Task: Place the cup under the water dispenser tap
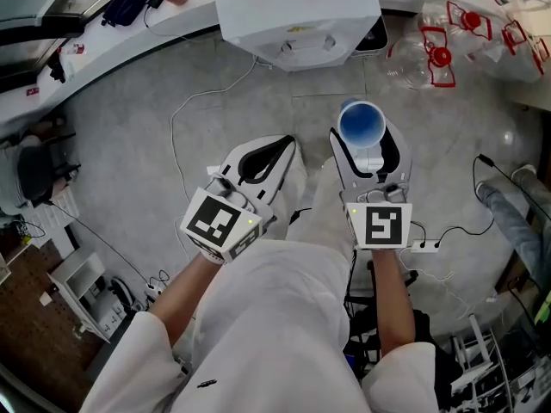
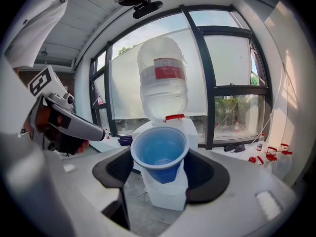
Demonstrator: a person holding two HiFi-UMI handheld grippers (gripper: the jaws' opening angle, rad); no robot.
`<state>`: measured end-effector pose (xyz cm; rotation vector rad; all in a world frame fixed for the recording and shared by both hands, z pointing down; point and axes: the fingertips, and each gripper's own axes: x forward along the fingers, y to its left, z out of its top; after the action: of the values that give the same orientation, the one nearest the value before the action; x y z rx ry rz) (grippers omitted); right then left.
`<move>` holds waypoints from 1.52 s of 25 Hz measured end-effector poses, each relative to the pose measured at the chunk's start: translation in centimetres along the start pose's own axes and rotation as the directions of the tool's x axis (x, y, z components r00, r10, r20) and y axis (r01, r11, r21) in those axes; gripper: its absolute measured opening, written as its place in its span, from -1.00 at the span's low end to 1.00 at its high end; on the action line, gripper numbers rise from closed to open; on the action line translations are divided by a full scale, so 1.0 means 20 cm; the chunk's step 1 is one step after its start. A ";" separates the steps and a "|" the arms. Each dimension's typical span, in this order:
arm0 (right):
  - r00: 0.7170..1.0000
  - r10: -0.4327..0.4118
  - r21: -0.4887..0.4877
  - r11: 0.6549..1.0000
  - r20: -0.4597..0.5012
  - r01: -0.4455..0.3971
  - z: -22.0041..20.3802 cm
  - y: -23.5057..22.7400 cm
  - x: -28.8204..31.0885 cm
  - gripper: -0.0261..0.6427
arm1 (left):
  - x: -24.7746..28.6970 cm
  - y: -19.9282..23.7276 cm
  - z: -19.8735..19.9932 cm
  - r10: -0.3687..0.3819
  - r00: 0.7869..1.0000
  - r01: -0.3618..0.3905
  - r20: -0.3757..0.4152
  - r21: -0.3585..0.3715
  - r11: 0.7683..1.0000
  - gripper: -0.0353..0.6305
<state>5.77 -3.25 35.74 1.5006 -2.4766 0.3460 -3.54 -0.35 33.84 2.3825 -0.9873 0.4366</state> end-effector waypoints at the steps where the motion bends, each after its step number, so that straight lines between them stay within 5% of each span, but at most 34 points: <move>1: 1.000 0.001 0.003 1.000 -0.001 -0.001 -0.02 -0.01 0.02 0.06 | 0.01 0.02 -0.01 0.008 1.000 -0.008 -0.002 -0.003 1.000 -0.89; 10: 1.000 0.002 0.047 0.999 -0.031 -0.001 -0.25 -0.10 0.19 0.06 | 0.16 0.24 -0.16 0.105 0.994 -0.105 -0.028 -0.022 0.994 -0.89; 38: 0.993 -0.018 0.051 0.998 -0.116 0.024 -0.94 -0.34 0.79 0.06 | 0.55 0.48 -0.47 0.143 0.985 -0.144 -0.102 -0.005 0.990 -0.89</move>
<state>5.91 -13.63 59.07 1.4813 -2.3776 0.4831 -3.81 -6.81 49.86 2.2630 -1.1153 0.5970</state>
